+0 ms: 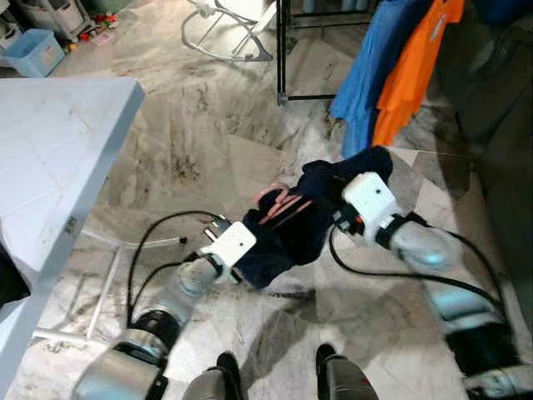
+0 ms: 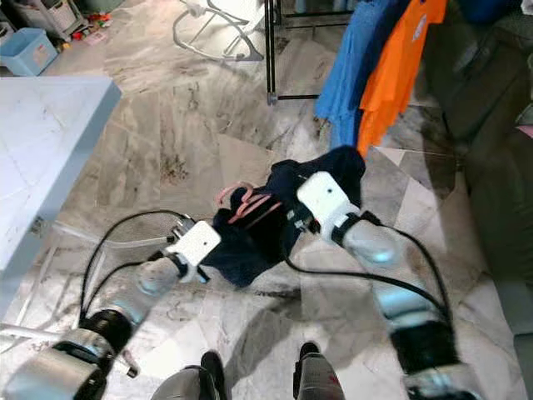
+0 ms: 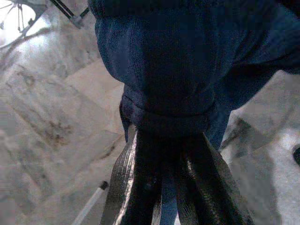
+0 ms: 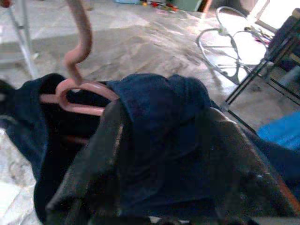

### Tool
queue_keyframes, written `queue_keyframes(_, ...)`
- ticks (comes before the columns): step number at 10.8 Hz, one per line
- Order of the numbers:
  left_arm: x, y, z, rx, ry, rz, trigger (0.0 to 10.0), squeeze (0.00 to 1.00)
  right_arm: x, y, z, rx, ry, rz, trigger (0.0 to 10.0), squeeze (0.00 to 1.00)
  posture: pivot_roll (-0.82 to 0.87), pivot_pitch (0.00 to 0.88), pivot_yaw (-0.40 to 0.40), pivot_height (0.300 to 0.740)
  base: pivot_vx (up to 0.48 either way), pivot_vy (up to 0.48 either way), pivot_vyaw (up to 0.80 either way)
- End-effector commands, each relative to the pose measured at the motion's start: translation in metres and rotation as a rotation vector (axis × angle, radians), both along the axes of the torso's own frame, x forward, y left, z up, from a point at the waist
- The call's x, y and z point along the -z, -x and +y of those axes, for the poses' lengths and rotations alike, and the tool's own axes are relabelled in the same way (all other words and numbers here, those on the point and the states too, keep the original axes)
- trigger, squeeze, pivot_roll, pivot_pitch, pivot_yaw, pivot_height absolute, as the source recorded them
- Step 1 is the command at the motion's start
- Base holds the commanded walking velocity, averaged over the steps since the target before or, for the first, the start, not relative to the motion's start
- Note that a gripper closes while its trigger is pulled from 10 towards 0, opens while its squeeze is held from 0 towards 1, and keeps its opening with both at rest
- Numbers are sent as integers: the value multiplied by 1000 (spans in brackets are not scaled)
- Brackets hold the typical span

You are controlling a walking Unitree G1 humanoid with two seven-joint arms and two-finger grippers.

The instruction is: Hang hanger

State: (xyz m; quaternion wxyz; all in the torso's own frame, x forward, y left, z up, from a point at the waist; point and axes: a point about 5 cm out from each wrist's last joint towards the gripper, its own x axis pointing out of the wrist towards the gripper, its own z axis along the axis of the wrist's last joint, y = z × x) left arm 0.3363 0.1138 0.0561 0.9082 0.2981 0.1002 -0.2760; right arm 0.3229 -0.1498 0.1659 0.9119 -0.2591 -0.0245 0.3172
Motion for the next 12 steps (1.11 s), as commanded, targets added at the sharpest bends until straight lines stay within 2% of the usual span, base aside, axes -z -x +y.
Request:
queue_keyframes(1, -3, -1, 5, 45, -41, -21, 0, 0, 2, 7, -1, -47, 48, 7, 10000, 1000, -283, 270, 111, 740, 0, 0, 0)
queue_keyframes(3, -4, -1, 16, 97, -145, -49, 0, 0, 5, 14, -11, -92, 97, 46, 10000, 1000, -283, 277, 112, 740, 0, 0, 0)
queue_keyframes(6, -2, -1, 35, 93, -238, -57, 0, 0, -1, 19, -23, -140, 172, 70, 10000, 1000, -294, 281, 117, 740, 0, 0, 0)
queue_keyframes(8, -1, 0, 36, 85, -232, -53, 0, 0, -5, 22, -20, -165, 103, 94, 10000, 1000, -298, 284, 115, 740, 0, 0, 0)
queue_keyframes(10, 1, 1, 30, 109, -236, -55, 0, 0, -11, 25, -12, -190, 1, 109, 10000, 1000, -299, 281, 112, 740, 0, 0, 0)
queue_keyframes(11, 1, 1, 30, 109, -233, -57, 0, 0, -18, 22, -17, -173, -18, 93, 10000, 1000, -300, 281, 113, 740, 0, 0, 0)
queue_keyframes(12, 1, 1, 29, 117, -231, -66, 0, 0, -21, 18, -27, -151, 11, 79, 10000, 1000, -302, 280, 112, 740, 0, 0, 0)
